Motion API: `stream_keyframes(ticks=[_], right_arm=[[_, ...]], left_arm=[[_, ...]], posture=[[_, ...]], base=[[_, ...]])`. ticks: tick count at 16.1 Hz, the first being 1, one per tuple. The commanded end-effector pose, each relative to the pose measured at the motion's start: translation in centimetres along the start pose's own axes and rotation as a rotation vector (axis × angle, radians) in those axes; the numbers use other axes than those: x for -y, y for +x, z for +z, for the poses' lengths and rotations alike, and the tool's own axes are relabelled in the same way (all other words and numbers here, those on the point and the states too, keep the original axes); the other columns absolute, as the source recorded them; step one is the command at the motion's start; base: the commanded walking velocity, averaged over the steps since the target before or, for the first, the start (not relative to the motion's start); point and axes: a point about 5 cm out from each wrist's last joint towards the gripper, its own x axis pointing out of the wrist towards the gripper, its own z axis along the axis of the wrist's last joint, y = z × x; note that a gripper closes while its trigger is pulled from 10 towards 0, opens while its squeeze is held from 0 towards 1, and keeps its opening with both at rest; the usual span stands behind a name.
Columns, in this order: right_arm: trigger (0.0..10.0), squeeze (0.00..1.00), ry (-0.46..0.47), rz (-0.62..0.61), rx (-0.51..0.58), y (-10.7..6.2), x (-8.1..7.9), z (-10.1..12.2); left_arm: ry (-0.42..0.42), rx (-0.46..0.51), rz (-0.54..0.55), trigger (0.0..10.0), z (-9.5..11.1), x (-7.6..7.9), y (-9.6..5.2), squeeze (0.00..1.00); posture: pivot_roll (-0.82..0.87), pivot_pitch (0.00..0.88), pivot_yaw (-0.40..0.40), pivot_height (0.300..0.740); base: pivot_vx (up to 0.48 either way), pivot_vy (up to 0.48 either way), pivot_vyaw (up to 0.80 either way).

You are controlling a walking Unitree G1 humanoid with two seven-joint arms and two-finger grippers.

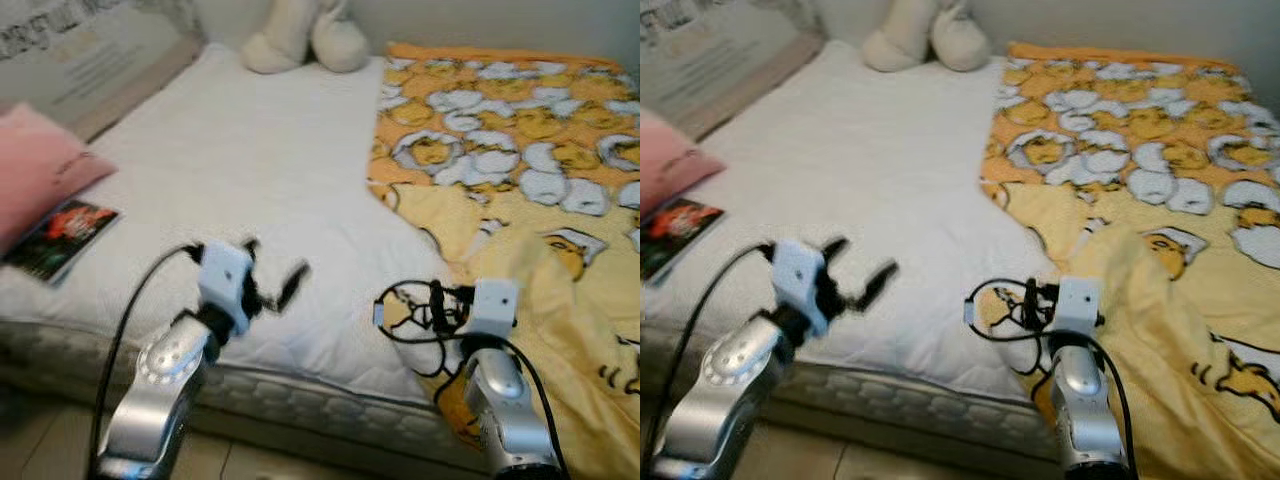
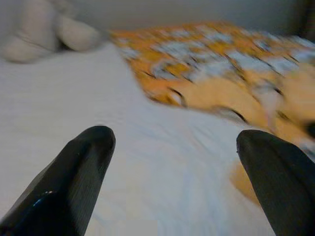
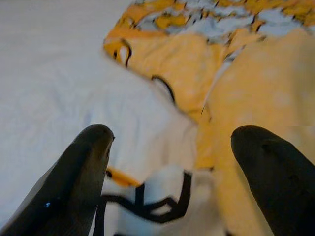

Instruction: Clean up the room

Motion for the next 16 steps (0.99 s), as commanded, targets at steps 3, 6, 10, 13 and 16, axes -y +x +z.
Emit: stream_keyframes(ticks=[3, 6, 10, 13, 16], right_arm=[[10.0, 0.00, -0.039, 0.065, -0.042, 0.1, -0.8, -0.5], [10.0, 0.00, -0.046, 0.090, -0.109, -0.6, -1.4, -1.6], [10.0, 0.00, -0.065, 0.058, -0.187, -0.5, -0.6, -2.8], [10.0, 0.00, -0.074, 0.042, -0.214, -0.6, 0.2, -3.1], [10.0, 0.00, -0.075, 0.051, -0.219, -0.6, -0.1, -3.2]], left_arm=[[0.027, -0.038, -0.154, 10.0, 0.1, 0.7, -1.2, 0.00], [-0.042, -0.033, -0.163, 10.0, 0.7, 0.9, -0.9, 0.00], [-0.111, -0.054, -0.329, 10.0, 0.7, 2.5, -1.3, 0.00], [-0.092, -0.113, -0.373, 10.0, 0.1, 2.6, -1.6, 0.00], [-0.120, -0.108, -0.348, 10.0, 0.3, 2.3, -1.1, 0.00]], posture=[[0.06, 0.045, 0.054, 0.740], [0.05, 0.039, 0.048, 0.740], [0.05, 0.039, 0.041, 0.740], [0.04, 0.038, 0.033, 0.740], [0.03, 0.030, 0.031, 0.740]], base=[[0.000, 0.000, 0.00], [0.000, 0.000, 0.00], [0.000, 0.000, 0.00], [0.000, 0.000, 0.00], [0.000, 0.000, 0.00]])
